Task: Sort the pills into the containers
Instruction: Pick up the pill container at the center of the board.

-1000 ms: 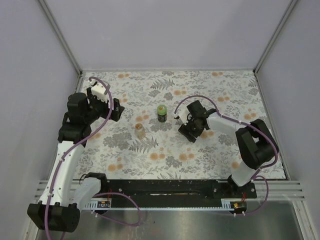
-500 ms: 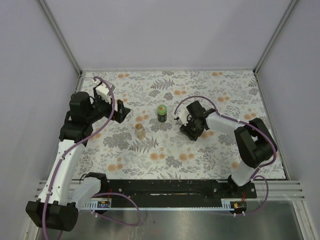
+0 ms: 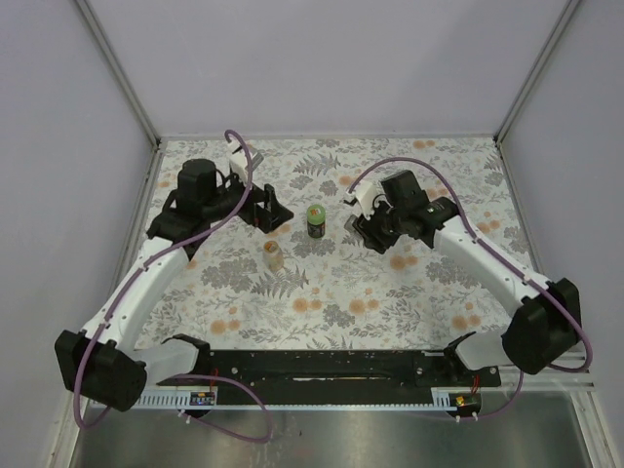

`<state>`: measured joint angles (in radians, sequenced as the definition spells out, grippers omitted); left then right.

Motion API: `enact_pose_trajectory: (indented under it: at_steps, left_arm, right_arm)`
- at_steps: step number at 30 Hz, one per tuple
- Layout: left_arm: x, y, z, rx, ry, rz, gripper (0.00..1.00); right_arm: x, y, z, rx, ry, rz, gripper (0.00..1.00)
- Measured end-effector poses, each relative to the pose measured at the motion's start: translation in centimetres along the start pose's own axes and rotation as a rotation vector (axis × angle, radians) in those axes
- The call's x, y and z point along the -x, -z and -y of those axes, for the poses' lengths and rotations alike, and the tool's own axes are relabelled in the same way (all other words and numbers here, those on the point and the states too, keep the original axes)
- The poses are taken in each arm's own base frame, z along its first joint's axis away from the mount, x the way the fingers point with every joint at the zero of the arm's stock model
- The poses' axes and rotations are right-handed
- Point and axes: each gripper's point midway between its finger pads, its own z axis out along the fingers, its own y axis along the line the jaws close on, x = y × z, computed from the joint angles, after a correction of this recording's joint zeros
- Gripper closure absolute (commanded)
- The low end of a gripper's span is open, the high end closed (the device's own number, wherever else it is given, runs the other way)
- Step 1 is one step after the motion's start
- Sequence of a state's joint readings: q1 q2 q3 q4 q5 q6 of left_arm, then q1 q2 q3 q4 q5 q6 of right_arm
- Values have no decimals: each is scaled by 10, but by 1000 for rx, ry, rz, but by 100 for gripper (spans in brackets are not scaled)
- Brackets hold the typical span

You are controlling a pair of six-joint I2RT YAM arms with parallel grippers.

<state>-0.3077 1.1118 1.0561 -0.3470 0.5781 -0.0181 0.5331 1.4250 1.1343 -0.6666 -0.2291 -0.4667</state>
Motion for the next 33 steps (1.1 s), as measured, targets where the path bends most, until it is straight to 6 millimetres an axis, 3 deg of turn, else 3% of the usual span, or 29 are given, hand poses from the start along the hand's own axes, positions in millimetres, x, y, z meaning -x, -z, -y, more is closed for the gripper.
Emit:
enact_pose_trajectory:
  at_steps: [6, 10, 14, 18, 25, 33]
  left_arm:
    - [20, -30, 24, -110, 139, -1, 1]
    - [38, -40, 43, -191, 228, 17, 1]
    - [57, -53, 52, -254, 303, 34, 6]
    - [63, -70, 55, -291, 376, 21, 9]
    - [44, -91, 59, -317, 462, -58, 14]
    - [38, -96, 78, -360, 461, -104, 21]
  right_arm:
    - [64, 57, -9, -44, 68, 192, 87]
    - [83, 72, -20, -38, 104, 247, 87]
    - [85, 73, -24, -32, 105, 246, 88]
    - [84, 72, -24, -42, 97, 239, 88]
    - [85, 72, -23, -50, 76, 241, 88]
    - [87, 72, -22, -66, 66, 246, 88]
